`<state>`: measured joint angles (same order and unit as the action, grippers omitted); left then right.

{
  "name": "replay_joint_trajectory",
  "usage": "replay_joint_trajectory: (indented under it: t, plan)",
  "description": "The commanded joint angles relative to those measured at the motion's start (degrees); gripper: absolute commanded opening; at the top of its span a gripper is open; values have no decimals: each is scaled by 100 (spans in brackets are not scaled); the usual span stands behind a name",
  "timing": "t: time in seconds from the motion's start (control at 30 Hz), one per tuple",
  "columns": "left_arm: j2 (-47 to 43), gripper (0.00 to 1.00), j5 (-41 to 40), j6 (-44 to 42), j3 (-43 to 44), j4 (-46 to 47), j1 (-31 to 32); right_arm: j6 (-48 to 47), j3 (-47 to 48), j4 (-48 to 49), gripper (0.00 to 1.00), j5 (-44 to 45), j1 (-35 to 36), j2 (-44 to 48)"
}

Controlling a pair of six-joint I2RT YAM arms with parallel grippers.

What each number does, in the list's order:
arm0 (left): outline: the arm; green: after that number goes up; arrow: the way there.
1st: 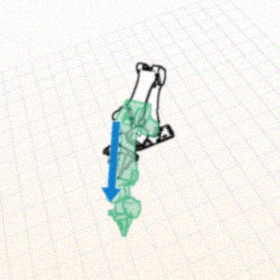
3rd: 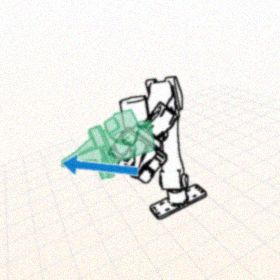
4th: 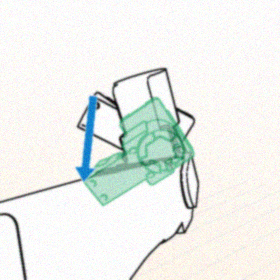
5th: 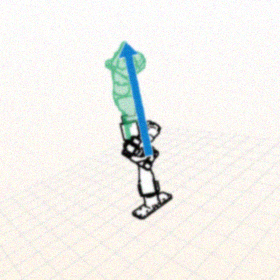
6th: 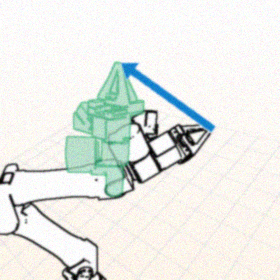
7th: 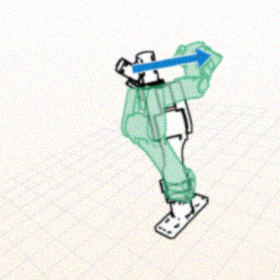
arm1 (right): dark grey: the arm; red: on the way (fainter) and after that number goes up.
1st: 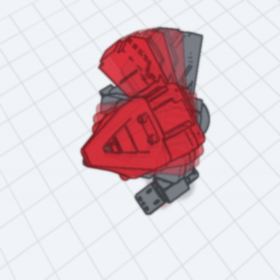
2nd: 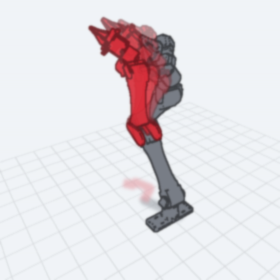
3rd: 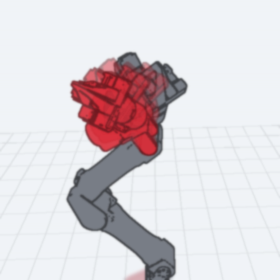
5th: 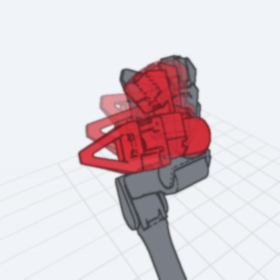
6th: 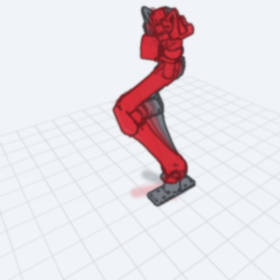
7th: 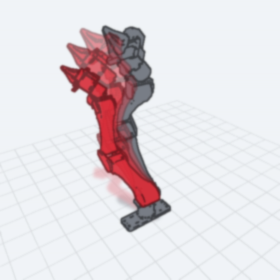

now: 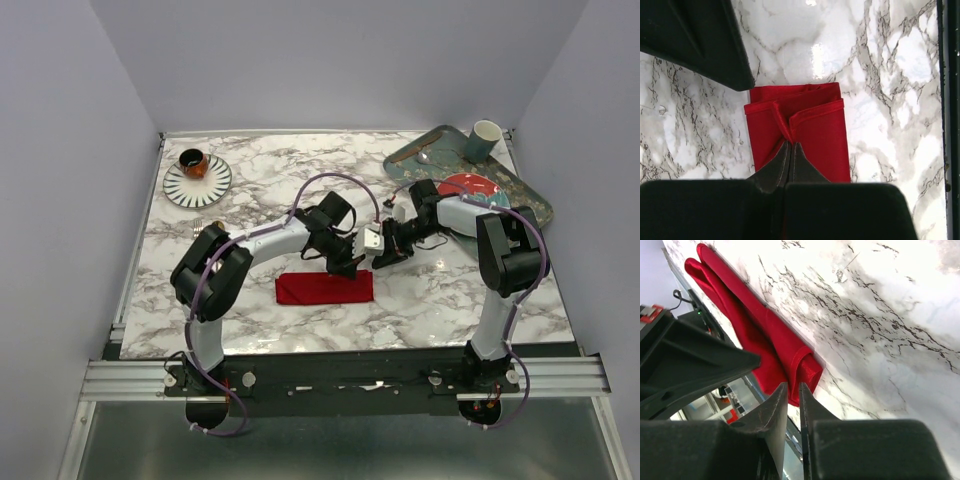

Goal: Fold the napkin into a case and place the utensils inside
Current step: Stuff the top corner of the smaller-rectangle-folded napkin at the center of the board.

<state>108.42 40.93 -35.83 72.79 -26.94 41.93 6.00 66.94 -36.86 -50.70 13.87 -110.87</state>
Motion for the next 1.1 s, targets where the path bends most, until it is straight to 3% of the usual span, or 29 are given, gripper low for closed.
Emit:
replay_joint_trajectory:
  t: [0.0, 0.73, 1.07]
  plan:
    - [-444, 0, -102, 208, -362, 452, 122, -81, -32, -128, 20, 86, 11, -119]
    - [-840, 0, -647, 1008, -1004, 1121, 333, -152, 135, -357, 19, 516, 740, -830]
    - [-1033, 0, -489, 2159, -1433, 874, 254, -46, 443, -348, 18, 1105, 731, -998]
